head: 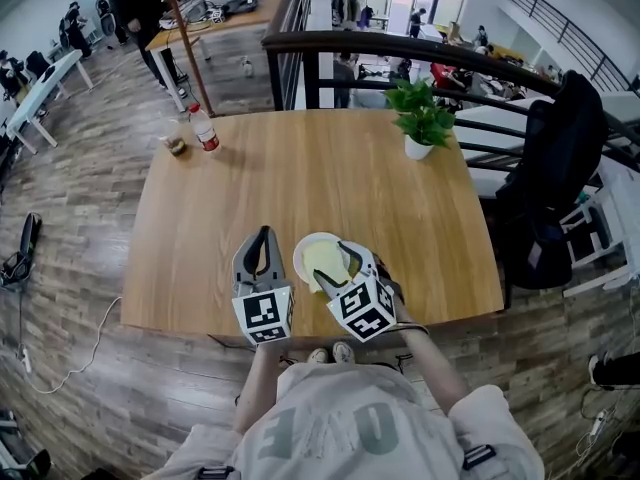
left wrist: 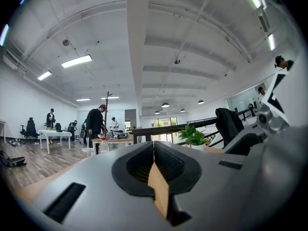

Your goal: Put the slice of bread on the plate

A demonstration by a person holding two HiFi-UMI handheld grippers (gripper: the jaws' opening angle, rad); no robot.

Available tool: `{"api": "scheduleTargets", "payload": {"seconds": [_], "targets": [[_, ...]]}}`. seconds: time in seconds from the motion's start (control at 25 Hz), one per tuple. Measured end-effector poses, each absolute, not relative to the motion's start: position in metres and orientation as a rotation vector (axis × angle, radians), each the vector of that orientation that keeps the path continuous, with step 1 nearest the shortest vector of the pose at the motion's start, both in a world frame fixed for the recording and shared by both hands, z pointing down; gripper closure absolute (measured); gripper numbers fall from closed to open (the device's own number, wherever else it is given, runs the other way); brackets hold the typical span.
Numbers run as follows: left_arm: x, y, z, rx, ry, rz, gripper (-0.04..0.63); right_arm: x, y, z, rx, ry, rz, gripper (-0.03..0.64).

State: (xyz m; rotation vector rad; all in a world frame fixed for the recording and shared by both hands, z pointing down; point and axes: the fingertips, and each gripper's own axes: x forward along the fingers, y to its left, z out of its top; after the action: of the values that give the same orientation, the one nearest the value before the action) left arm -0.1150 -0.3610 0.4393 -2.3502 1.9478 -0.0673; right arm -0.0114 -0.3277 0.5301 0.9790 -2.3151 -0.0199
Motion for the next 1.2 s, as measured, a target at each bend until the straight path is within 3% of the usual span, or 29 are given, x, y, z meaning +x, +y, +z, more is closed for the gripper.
{"api": "scheduleTargets", "payload": {"seconds": [0.28, 0.36, 0.48, 1.2], "targets": [[-0.100, -0.359, 0.393, -2.331, 1.898, 0.040, 0.586, 0.031, -0.355, 0.399, 1.442, -2.735, 0.078, 0.339], [-0.097, -0.356, 0.382, -2.327, 1.885, 0.064, 0.586, 0.050, -0.355, 0.377, 1.608, -2.755, 0.051, 0.500], [-0.094, -0.352, 0.370, -2.317, 1.870, 0.084, 0.586, 0.064, -0.350, 0.361, 1.749, -2.701, -0.101, 0.583], [-0.080, -0.349, 0.350, -2.288, 1.818, 0.086, 0.586, 0.073, -0.344, 0.360, 1.829, -2.615, -0.203, 0.600]]}}
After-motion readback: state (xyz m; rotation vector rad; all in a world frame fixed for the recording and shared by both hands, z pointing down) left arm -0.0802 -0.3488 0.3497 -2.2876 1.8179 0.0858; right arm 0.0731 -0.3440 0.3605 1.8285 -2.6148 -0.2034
